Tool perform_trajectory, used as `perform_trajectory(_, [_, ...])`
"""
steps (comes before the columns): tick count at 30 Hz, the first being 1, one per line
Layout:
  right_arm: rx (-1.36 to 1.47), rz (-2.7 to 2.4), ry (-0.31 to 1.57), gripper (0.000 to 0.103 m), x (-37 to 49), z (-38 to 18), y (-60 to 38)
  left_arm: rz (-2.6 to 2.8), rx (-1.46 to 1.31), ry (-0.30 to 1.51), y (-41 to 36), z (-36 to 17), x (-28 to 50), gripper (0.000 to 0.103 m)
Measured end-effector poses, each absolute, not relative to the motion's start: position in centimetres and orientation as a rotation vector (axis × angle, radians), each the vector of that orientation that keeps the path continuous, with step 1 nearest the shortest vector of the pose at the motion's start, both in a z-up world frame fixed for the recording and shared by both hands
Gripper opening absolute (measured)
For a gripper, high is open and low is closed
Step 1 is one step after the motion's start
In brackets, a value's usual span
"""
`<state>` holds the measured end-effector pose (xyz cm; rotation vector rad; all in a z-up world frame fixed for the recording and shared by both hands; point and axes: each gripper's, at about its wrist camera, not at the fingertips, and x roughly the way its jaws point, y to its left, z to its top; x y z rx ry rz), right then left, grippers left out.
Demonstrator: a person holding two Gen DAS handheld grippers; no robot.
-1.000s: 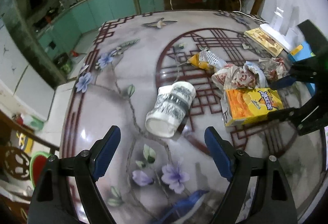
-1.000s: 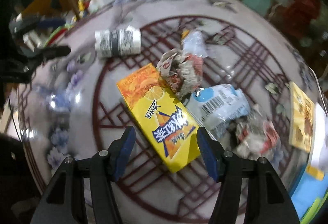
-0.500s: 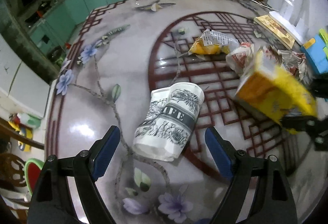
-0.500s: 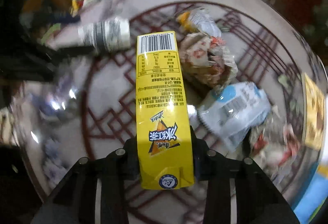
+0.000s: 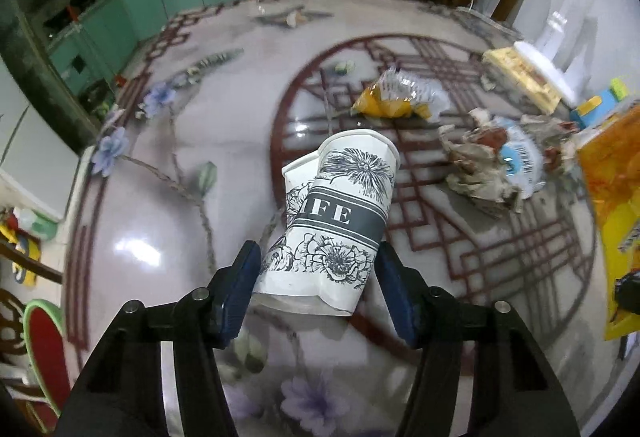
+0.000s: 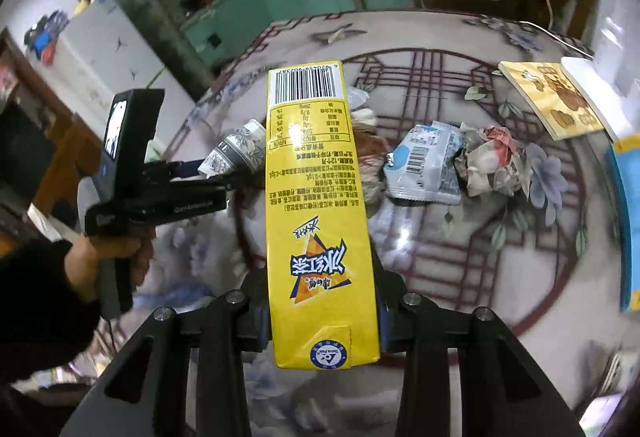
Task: Collect trash
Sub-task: 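Carry the paper cup and yellow juice carton over the red bin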
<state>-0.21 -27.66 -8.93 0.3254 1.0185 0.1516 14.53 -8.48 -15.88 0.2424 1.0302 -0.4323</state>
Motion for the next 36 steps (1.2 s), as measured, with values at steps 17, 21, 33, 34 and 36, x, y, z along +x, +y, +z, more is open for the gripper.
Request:
perform_trajectory(17, [0.290, 0.205, 0.954, 0.035, -0.5, -4.9, -15.8, -0.349, 0.082, 0.946, 4.0, -8.6, 9.2, 0.058])
perform_trajectory(21, [0.269, 0.227, 0.952, 0.035, 0.1, -4.4, -12.6, -0.330, 0.061, 0.940, 7.0, -8.4, 9.4, 0.058])
perform_trajectory(33, [0.216, 0.303, 0.961, 0.035, 2.7, -3.6, -2.4, -0.263, 0.006, 0.925, 15.8, -8.5, 10.1, 0.058])
perform_trajectory(34, [0.210, 0.311, 0.963, 0.035, 3.0, -3.6, -1.5, -0.256, 0.000, 0.926, 16.4, -8.6, 10.2, 0.058])
perform_trajectory(36, [0.200, 0.324, 0.966, 0.035, 3.5, -3.7, -0.3, -0.241, -0.012, 0.926, 17.8, -8.8, 10.5, 0.058])
